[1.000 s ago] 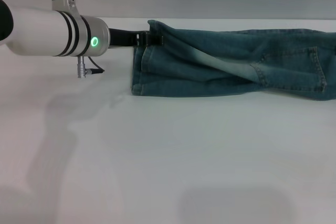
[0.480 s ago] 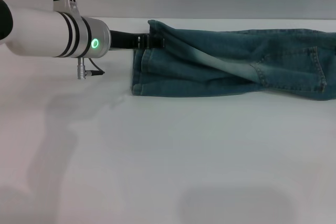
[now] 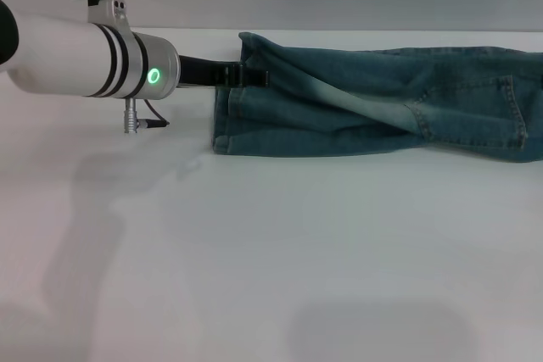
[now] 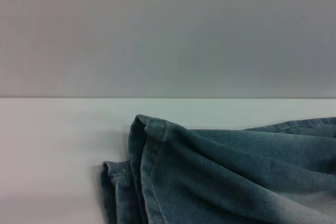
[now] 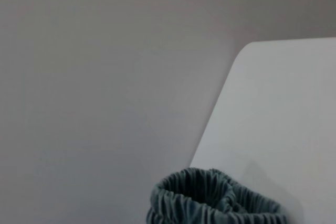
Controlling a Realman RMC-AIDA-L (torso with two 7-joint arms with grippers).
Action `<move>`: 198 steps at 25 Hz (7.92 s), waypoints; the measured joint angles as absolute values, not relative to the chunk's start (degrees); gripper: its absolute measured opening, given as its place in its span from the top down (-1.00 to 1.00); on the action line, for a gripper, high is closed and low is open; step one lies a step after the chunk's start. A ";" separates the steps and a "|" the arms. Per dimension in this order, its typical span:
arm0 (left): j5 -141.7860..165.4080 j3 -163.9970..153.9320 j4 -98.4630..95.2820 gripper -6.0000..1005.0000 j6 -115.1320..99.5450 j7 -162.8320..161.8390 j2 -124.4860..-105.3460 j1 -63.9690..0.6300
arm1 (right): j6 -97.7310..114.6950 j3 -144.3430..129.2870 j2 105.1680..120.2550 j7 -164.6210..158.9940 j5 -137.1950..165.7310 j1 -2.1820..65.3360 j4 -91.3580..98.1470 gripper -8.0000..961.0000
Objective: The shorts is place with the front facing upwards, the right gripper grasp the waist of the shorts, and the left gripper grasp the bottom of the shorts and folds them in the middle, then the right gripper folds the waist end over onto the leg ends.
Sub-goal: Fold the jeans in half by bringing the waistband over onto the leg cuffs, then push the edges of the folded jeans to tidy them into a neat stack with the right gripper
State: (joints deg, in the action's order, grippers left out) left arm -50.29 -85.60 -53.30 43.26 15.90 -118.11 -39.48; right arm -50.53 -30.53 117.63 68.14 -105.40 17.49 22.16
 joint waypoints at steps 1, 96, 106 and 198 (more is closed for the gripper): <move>-50.29 -85.60 -53.54 -0.65 43.36 15.91 -118.09 -39.35 | -50.38 -30.55 117.60 68.07 -105.41 17.57 22.05 -0.28; -67.00 -88.36 -56.31 -0.65 27.88 35.95 -118.08 -26.57 | -45.21 -54.41 117.98 53.84 -103.24 40.37 37.35 0.86; -66.97 -83.53 -58.67 -0.65 23.33 36.38 -118.03 -20.36 | -41.58 -63.27 118.89 52.24 -103.74 45.54 36.14 0.86; -54.18 -126.77 -43.61 -0.65 -60.39 21.08 -118.40 -19.26 | 57.92 -147.38 119.59 -9.47 -56.02 24.68 24.62 0.98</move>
State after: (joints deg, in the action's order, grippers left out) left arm -54.18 -126.77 -43.61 -60.39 21.08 -118.40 -19.26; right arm 57.92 -147.38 119.59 -9.47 -56.02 24.68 24.62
